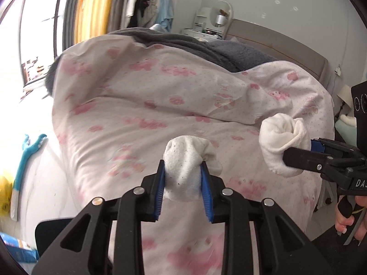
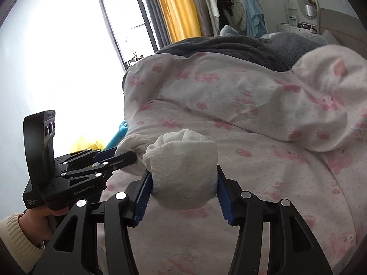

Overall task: Collect trash
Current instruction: 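Carry both held socks over the teal bin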

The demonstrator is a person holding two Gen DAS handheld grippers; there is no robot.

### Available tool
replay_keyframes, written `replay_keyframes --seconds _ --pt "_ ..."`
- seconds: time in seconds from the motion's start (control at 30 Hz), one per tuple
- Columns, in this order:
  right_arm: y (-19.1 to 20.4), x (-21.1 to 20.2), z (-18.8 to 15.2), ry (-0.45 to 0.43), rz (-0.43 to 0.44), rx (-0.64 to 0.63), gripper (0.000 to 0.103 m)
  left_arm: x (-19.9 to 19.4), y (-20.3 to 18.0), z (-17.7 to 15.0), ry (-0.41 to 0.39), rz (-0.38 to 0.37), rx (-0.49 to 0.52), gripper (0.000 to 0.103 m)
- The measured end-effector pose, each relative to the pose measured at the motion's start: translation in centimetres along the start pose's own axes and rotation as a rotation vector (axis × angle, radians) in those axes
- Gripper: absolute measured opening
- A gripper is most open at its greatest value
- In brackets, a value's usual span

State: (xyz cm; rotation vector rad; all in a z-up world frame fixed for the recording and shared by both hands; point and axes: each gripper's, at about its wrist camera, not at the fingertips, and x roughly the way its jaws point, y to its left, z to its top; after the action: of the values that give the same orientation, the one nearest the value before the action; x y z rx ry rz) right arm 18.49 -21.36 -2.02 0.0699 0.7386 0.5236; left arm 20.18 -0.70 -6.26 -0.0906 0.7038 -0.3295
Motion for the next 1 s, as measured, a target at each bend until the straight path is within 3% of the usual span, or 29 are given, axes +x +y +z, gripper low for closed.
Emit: replay_keyframes --seconds 0.23,0.47,0.73,1.0 --pt "3.9 1.4 0.3 0.008 0.031 -0.04 0.053 -2.5 3.5 -1.5 -0.005 0.107 -0.024 0.031" --pt "8.2 3.4 0.7 0.02 0.08 -0.101 0.053 -4.3 8.5 -2.7 0.016 0.231 -0.111 0.031" --pt "12.7 5.8 0.6 0.038 0.144 -0.139 0.053 -3.9 13.5 -5.4 0.163 0.335 -0.189 0.031" --pt "17.0 8.1 0.1 0.065 0.199 -0.18 0.053 -3.0 17.0 -8.6 0.325 0.34 -0.256 0.032"
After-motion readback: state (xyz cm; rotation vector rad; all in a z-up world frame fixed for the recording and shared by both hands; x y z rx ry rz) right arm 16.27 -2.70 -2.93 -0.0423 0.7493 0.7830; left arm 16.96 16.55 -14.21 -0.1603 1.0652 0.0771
